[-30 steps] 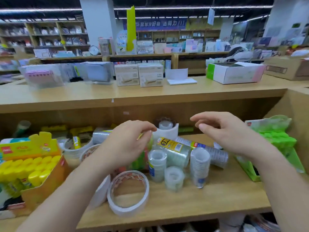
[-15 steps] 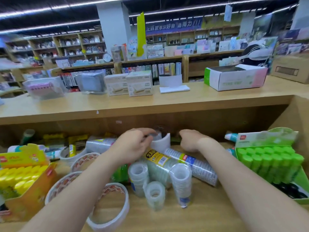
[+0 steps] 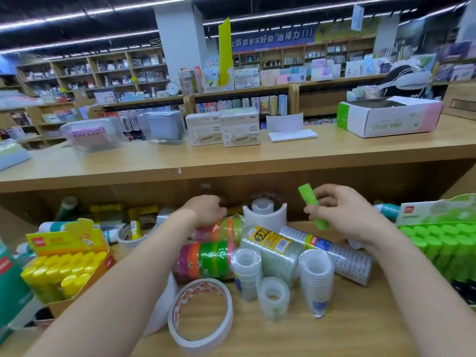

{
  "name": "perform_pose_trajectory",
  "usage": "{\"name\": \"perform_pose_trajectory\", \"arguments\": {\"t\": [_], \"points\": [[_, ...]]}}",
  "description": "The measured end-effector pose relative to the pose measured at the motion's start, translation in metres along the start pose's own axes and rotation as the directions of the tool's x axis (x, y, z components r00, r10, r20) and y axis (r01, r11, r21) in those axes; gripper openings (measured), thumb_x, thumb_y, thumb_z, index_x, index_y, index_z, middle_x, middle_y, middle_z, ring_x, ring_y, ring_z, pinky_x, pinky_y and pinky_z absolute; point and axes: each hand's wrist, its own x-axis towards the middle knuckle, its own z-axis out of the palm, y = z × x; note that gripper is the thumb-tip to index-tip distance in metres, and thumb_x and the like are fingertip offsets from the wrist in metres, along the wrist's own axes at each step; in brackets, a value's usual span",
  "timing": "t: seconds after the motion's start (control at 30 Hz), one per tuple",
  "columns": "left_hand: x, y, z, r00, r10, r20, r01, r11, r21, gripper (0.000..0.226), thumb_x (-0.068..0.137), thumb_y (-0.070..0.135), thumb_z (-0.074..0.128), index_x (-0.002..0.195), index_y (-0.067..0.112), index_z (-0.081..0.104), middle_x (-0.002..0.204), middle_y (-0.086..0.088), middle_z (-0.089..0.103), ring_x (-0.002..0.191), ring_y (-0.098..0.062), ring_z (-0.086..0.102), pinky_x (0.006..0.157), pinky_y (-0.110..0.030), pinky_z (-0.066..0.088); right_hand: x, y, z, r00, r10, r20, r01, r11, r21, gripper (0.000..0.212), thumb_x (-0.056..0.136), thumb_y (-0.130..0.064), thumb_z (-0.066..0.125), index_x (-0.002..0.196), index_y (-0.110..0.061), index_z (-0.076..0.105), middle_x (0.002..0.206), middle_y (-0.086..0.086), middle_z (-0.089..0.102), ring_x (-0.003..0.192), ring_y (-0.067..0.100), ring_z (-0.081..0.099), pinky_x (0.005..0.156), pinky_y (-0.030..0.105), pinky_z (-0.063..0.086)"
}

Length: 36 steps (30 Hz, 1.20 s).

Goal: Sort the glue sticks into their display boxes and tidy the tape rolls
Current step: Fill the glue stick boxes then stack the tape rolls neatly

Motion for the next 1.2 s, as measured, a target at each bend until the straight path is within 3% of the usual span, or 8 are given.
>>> {"name": "perform_pose_trajectory", "arguments": {"t": [0.2, 0.43, 0.57, 0.63, 0.73, 0.93, 1.03, 1.2], "points": [[0.012, 0.005, -0.009, 0.986, -0.01, 0.164, 0.01, 1.0, 0.001, 0.03, 0.097, 0.04, 0.048, 0.089, 0.015, 0.062, 0.088, -0.002, 0.062, 0.076, -0.018, 0.056, 0.072, -0.029, 0.042, -0.048, -0.015, 0.005, 0.984, -0.154, -0.09, 0.169, 0.967, 0.191, 0.023, 0.089, -0.012, 0.067, 0.105, -0.027, 0.061, 0.088, -0.003, 0.075, 0.087, 0.017, 0.07, 0.078, 0.035, 0.055], [0.006, 0.002, -0.004, 1.0, 0.006, 0.021, -0.007, 0.999, 0.05, 0.044, 0.095, 0.042, 0.053, 0.127, 0.013, 0.059, 0.125, -0.007, 0.062, 0.111, -0.026, 0.056, 0.088, -0.031, 0.044, -0.095, -0.041, 0.025, 0.885, -0.384, -0.263, 0.421, 0.901, 0.101, 0.047, 0.086, -0.014, 0.068, 0.117, -0.047, 0.054, 0.092, -0.008, 0.071, 0.088, 0.01, 0.069, 0.079, 0.023, 0.053], [-0.025, -0.009, -0.004, 0.98, 0.11, -0.164, -0.144, 0.966, -0.216, 0.04, 0.096, 0.033, 0.056, 0.134, 0.021, 0.053, 0.13, -0.003, 0.059, 0.115, -0.021, 0.055, 0.092, -0.03, 0.043, -0.109, -0.058, 0.042, 0.872, -0.447, -0.198, 0.479, 0.862, 0.166, 0.066, 0.091, -0.011, 0.061, 0.125, -0.064, 0.04, 0.089, 0.005, 0.066, 0.075, 0.032, 0.068, 0.072, 0.049, 0.058], [-0.047, -0.012, -0.003, 0.943, 0.188, -0.273, -0.268, 0.917, -0.296, 0.03, 0.095, 0.028, 0.057, 0.125, 0.029, 0.059, 0.117, 0.003, 0.064, 0.103, -0.016, 0.058, 0.088, -0.03, 0.046, -0.108, -0.064, 0.051, 0.879, -0.454, -0.147, 0.475, 0.86, 0.184, 0.056, 0.093, -0.014, 0.058, 0.121, -0.06, 0.046, 0.086, 0.009, 0.064, 0.075, 0.039, 0.065, 0.062, 0.056, 0.055], [-0.083, -0.012, -0.006, 0.869, 0.203, -0.451, -0.416, 0.793, -0.445, 0.026, 0.093, 0.025, 0.061, 0.117, 0.034, 0.064, 0.104, 0.014, 0.066, 0.096, -0.003, 0.057, 0.084, -0.02, 0.044, -0.102, -0.07, 0.067, 0.899, -0.421, -0.118, 0.437, 0.864, 0.251, 0.045, 0.095, -0.013, 0.055, 0.111, -0.055, 0.051, 0.086, -0.002, 0.061, 0.077, 0.024, 0.068, 0.051, 0.031, 0.054], [-0.135, -0.006, 0.001, 0.775, 0.309, -0.551, -0.619, 0.543, -0.568, 0.029, 0.093, 0.028, 0.057, 0.121, 0.028, 0.065, 0.102, -0.002, 0.065, 0.099, -0.013, 0.061, 0.088, -0.028, 0.049, -0.092, -0.077, 0.085, 0.938, -0.33, -0.107, 0.345, 0.864, 0.366, 0.035, 0.084, -0.022, 0.071, 0.108, -0.038, 0.051, 0.091, -0.001, 0.065, 0.071, 0.017, 0.068, 0.065, 0.03, 0.056], [-0.15, -0.002, 0.008, 0.799, 0.287, -0.528, -0.6, 0.433, -0.673, 0.035, 0.09, 0.02, 0.059, 0.123, 0.026, 0.063, 0.106, 0.0, 0.066, 0.1, -0.016, 0.063, 0.087, -0.036, 0.051, -0.093, -0.08, 0.09, 0.933, -0.33, -0.145, 0.357, 0.786, 0.506, 0.038, 0.082, -0.003, 0.071, 0.109, -0.023, 0.054, 0.084, 0.004, 0.068, 0.058, 0.019, 0.064, 0.061, 0.03, 0.056], [-0.171, 0.0, 0.009, 0.855, 0.208, -0.476, -0.513, 0.2, -0.835, 0.032, 0.086, 0.022, 0.061, 0.117, 0.019, 0.066, 0.098, -0.004, 0.074, 0.092, -0.013, 0.07, 0.075, -0.021, 0.053, -0.096, -0.078, 0.089, 0.954, -0.268, -0.133, 0.284, 0.67, 0.686, 0.04, 0.079, -0.004, 0.069, 0.113, -0.021, 0.056, 0.079, 0.007, 0.068, 0.058, 0.016, 0.062, 0.059, 0.029, 0.054]]}}
